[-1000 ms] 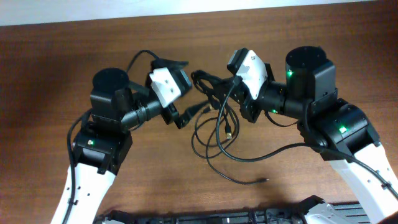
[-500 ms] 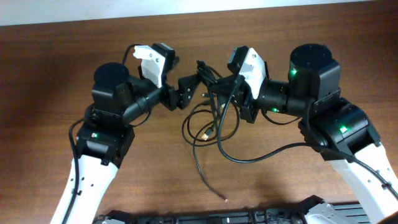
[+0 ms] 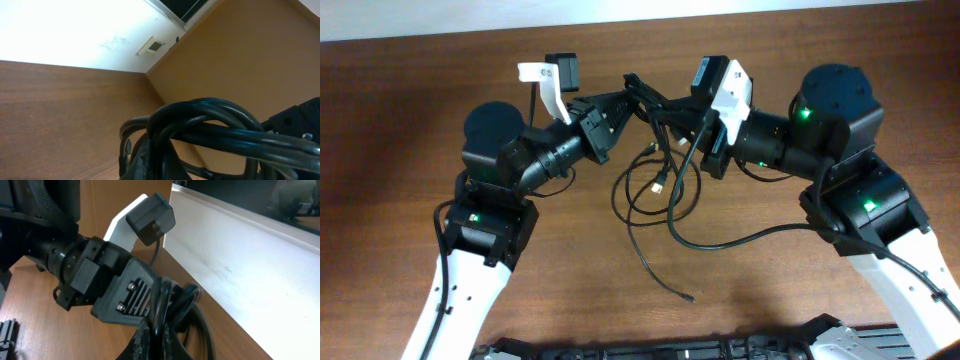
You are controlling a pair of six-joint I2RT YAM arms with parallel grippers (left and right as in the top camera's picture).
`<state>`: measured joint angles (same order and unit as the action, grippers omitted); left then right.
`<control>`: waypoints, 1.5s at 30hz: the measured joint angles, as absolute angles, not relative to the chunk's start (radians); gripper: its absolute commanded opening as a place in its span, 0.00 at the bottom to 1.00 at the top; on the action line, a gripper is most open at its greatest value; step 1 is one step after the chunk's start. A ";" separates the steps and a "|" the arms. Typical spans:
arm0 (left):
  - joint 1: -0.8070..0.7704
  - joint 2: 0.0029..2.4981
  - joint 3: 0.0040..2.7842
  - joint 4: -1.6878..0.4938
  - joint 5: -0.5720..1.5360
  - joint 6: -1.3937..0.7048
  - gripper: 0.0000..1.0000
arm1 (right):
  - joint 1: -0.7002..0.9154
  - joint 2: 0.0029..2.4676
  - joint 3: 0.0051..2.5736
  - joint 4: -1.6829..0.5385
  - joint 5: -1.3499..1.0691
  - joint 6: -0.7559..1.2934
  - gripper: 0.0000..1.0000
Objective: Untangle cables
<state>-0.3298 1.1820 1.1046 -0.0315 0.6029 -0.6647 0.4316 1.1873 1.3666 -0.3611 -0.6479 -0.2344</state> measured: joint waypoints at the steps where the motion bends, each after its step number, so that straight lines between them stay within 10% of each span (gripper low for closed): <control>1: -0.330 1.182 1.105 -0.032 0.603 -0.676 0.00 | 0.432 1.188 1.367 -0.361 -0.648 -0.235 0.04; 4: -0.330 1.182 1.105 -0.032 0.593 -0.670 0.00 | 0.432 1.188 1.367 -0.367 -0.621 -0.234 0.04; 7: -0.308 1.182 1.104 0.014 0.565 -0.617 0.00 | 0.432 1.187 1.367 -0.396 -0.611 -0.227 0.53; 10: -0.273 1.185 1.104 0.058 0.538 -0.428 0.00 | 0.432 1.187 1.368 -0.459 -0.605 -0.230 0.72; 15: -0.273 1.186 1.104 0.004 0.533 0.076 0.00 | 0.432 1.187 1.368 -0.468 -0.517 -0.227 0.64; 21: -0.442 1.187 1.104 0.030 0.349 0.176 0.00 | 0.432 1.187 1.368 -0.487 -0.457 -0.227 0.66; 25: -0.474 1.187 1.104 0.043 0.194 0.122 0.00 | 0.432 1.187 1.367 -0.497 -0.406 -0.231 0.04; 39: -0.481 1.188 1.104 0.002 -0.031 -0.043 0.00 | 0.433 1.187 1.368 -0.546 0.011 0.044 0.04; 42: -0.481 1.188 1.104 0.000 -0.138 -0.126 0.00 | 0.433 1.187 1.368 -0.546 0.046 0.070 0.45; 45: -0.481 1.188 1.104 0.001 -0.104 -0.142 0.00 | 0.432 1.187 1.368 -0.555 -0.147 -0.104 0.50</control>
